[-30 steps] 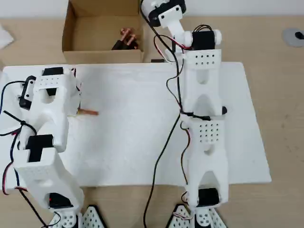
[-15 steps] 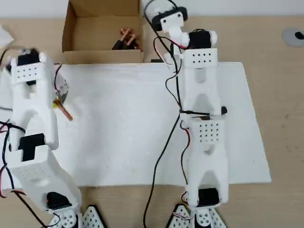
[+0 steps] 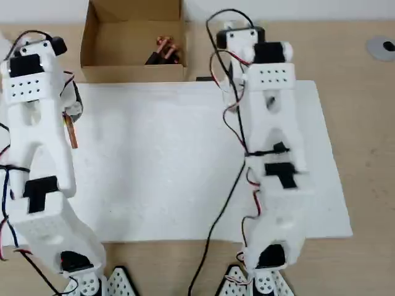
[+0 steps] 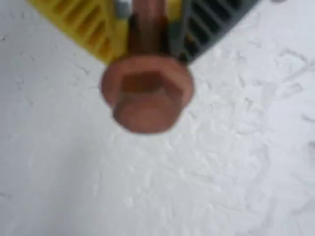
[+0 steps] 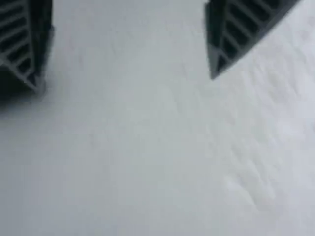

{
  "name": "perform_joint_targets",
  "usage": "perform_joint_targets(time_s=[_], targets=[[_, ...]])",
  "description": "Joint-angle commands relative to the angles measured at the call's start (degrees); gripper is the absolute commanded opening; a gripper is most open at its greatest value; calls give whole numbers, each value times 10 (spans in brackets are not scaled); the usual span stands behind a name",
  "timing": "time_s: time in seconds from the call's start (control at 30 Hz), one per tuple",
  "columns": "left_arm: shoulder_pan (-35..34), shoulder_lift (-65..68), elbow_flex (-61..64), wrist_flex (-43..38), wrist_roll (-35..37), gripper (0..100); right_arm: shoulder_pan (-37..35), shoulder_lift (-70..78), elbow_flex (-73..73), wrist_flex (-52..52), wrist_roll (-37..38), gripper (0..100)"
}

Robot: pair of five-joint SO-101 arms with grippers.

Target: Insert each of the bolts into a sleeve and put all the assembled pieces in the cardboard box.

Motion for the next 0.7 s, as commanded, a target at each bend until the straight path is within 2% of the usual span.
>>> perform_joint_targets(time_s=[0.0, 0.1, 0.17, 0.27, 0.37, 0.53, 0.67], targets=[[34, -129, 40, -12, -4, 11, 35, -88, 89, -1, -6, 250], [90, -229, 163, -58, -4, 11, 70, -99, 124, -12, -7, 250], [119, -296, 267, -119, -1, 11, 80, -99, 137, -12, -7, 250], [125, -383, 410, -219, 1, 8, 82, -99, 143, -15, -7, 250], [120, -444, 512, -281, -6, 7, 80, -98, 145, -41, -33, 250], [113, -510, 607, -304, -62, 7, 117, -99, 145, -76, -95, 250], [108, -558, 639, -302, -61, 7, 132, -102, 167, -75, -91, 250]])
